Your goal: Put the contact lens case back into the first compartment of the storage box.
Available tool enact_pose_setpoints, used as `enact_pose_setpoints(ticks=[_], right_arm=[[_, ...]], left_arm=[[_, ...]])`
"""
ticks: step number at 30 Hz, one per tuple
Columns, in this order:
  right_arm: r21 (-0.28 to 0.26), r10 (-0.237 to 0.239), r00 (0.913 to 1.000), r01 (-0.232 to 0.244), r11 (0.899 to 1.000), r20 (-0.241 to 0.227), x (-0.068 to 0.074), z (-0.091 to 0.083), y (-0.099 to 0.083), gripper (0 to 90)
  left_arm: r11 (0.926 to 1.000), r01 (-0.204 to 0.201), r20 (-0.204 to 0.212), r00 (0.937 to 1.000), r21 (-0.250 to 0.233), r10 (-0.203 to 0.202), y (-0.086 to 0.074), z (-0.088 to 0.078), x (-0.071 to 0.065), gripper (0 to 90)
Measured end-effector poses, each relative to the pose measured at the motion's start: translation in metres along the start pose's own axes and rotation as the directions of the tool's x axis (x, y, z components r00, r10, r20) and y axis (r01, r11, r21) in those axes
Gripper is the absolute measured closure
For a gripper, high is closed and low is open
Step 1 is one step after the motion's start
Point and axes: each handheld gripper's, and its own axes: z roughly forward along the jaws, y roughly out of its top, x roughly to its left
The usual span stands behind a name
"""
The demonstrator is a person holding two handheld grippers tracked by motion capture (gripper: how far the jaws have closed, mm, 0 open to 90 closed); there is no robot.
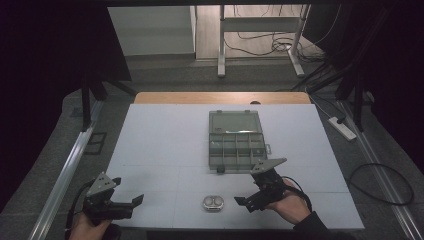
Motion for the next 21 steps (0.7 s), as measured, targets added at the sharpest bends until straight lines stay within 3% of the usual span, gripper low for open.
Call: enact_pose_setpoints(ticks=[13, 21], right_arm=[[0.046, -0.012, 0.999, 0.014, 0.999, -0.043, 0.009, 0.02, 0.01, 0.0], [0.094, -0.03, 0.999, 0.033, 0.995, -0.033, 0.015, 0.033, 0.017, 0.0]], left_arm=[[1.0, -0.001, 0.0, 1.0, 0.002, 0.001, 0.0, 0.0, 0.0, 3.6], [1.0, -0.003, 0.001, 1.0, 0.003, 0.003, 0.0, 0.0, 0.0, 3.6]])
